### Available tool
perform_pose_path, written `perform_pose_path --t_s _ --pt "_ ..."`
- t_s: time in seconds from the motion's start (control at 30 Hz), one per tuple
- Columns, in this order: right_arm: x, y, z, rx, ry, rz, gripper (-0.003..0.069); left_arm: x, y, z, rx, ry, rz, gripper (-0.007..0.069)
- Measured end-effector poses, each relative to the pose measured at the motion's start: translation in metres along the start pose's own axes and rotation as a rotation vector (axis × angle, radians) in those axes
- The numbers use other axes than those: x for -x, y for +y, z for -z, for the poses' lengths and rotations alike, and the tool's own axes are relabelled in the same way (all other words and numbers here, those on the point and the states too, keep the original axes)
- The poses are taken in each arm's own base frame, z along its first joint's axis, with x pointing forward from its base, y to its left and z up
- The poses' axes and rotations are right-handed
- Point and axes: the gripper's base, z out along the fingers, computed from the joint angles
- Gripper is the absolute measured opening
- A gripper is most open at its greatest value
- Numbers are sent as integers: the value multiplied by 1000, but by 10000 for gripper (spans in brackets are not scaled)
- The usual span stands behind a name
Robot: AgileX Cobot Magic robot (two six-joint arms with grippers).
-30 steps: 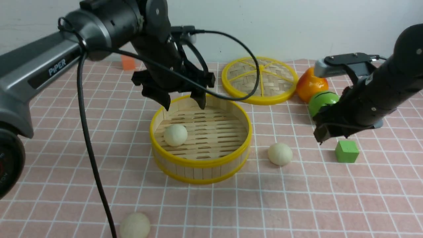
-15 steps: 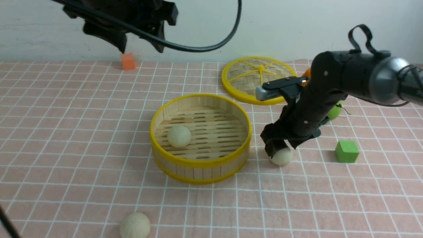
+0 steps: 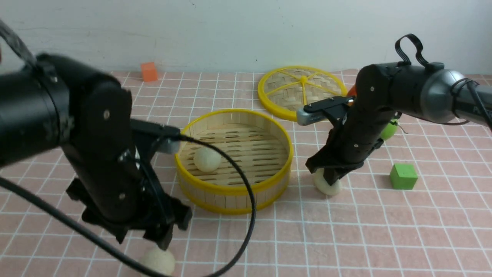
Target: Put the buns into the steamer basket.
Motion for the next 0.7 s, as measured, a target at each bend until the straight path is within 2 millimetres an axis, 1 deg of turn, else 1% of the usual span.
perform_pose_path --t_s 0.07,0.1,0.13,0.17,0.2,0.33,0.4,0.43,0.47,0.57,0.63,0.67,0.7 --pt "2 0 10 -8 10 12 17 -7 1 -12 -2 -1 11 521" --pt "2 0 11 -9 11 14 17 -8 1 -14 -3 -3 13 521" --pt "6 1 25 -14 1 22 17 -11 2 -21 -8 -10 19 521" --pt "8 2 33 -14 -13 25 17 -13 2 -24 -11 -16 24 521" --pt "10 3 41 -15 -28 29 17 -13 2 -26 -14 -22 28 521" --pt "20 15 89 -13 -117 56 17 -16 2 -35 -27 -57 68 521" --pt "22 21 105 -10 -138 71 17 -16 2 -39 -31 -64 98 514" --pt "22 21 106 -10 -140 73 17 -15 2 -39 -31 -63 101 513" --pt "22 24 114 -8 -146 80 17 -15 2 -46 -26 -48 113 497" --pt "22 28 121 -1 -137 87 17 -14 1 -65 -10 3 122 440" --pt "22 28 121 0 -127 88 17 -14 0 -75 -3 27 125 395" --pt "21 29 121 2 -120 90 17 -13 0 -83 5 46 122 356" --pt "20 29 121 3 -112 91 17 -13 0 -86 7 51 122 321"
